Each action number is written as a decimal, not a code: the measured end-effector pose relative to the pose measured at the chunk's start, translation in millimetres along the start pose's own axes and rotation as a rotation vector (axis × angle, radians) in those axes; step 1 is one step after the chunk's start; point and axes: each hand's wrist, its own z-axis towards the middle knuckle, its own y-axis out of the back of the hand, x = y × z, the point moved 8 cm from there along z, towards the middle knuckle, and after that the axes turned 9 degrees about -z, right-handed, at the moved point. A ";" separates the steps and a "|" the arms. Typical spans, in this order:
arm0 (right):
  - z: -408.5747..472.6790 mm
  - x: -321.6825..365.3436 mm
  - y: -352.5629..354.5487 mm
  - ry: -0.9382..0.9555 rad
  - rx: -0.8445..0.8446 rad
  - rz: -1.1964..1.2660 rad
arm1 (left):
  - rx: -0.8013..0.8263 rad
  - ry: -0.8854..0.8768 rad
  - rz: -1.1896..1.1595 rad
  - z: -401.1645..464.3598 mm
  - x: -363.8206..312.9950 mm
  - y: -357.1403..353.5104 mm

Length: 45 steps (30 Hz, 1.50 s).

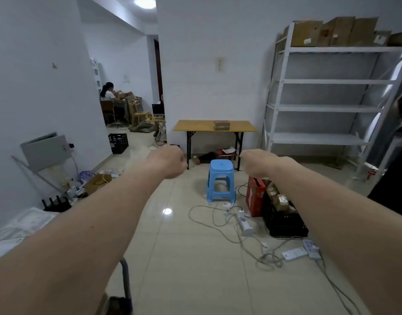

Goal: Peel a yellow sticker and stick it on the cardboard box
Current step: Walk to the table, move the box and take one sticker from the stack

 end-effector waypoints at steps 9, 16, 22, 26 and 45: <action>84.7 -2.5 -31.2 -0.024 0.066 -0.006 | 0.069 0.039 0.044 66.0 32.4 -33.9; 182.7 25.4 -31.2 0.016 0.048 -0.026 | 0.119 0.013 0.156 145.4 80.4 -50.0; 258.0 41.3 -34.5 0.040 0.046 -0.070 | 0.134 0.002 0.186 214.9 115.8 -68.1; 312.6 47.5 -39.4 0.068 0.048 -0.080 | 0.159 0.007 0.189 255.2 135.8 -84.3; 638.7 6.2 -51.2 0.148 0.069 -0.089 | 0.187 0.139 0.042 532.1 193.9 -139.3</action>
